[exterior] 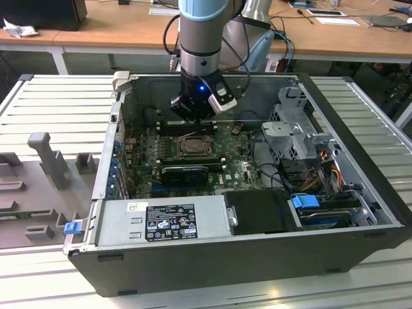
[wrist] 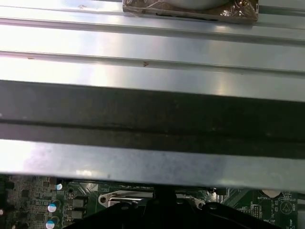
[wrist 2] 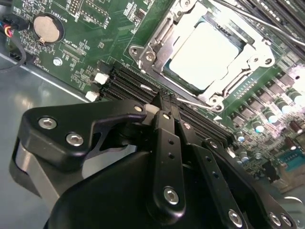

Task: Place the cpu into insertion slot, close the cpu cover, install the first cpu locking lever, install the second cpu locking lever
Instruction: 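Install the first cpu locking lever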

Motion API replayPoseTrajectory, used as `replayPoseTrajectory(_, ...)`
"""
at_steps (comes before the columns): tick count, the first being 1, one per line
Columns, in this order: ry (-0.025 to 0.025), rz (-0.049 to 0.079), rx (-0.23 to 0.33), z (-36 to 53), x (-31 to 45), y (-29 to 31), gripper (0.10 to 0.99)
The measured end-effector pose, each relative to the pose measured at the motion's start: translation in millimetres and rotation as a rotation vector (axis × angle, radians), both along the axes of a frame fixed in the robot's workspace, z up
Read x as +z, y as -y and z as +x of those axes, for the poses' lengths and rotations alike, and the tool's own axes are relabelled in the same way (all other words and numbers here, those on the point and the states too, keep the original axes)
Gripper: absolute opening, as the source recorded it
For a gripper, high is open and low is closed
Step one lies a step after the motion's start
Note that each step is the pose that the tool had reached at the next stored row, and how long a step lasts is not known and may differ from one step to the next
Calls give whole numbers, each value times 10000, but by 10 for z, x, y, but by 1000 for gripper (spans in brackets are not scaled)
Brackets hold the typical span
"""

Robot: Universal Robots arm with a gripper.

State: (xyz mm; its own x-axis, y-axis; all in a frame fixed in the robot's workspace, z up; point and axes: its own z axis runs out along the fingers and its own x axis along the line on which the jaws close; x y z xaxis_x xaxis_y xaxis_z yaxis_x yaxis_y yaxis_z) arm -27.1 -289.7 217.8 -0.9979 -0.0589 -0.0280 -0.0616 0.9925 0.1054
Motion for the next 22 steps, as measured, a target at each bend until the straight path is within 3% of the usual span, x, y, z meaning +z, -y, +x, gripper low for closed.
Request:
replayPoseTrajectory(6,0,-12,4,53,-105,-15,106)
replayPoseTrajectory(10,1,-123,3,63,-154,-31,106)
replayPoseTrajectory(14,0,-278,6,65,-154,-34,106)
replayPoseTrajectory(17,0,-282,2,64,-105,-41,106)
replayPoseTrajectory(22,1,-300,4,69,-112,-96,106)
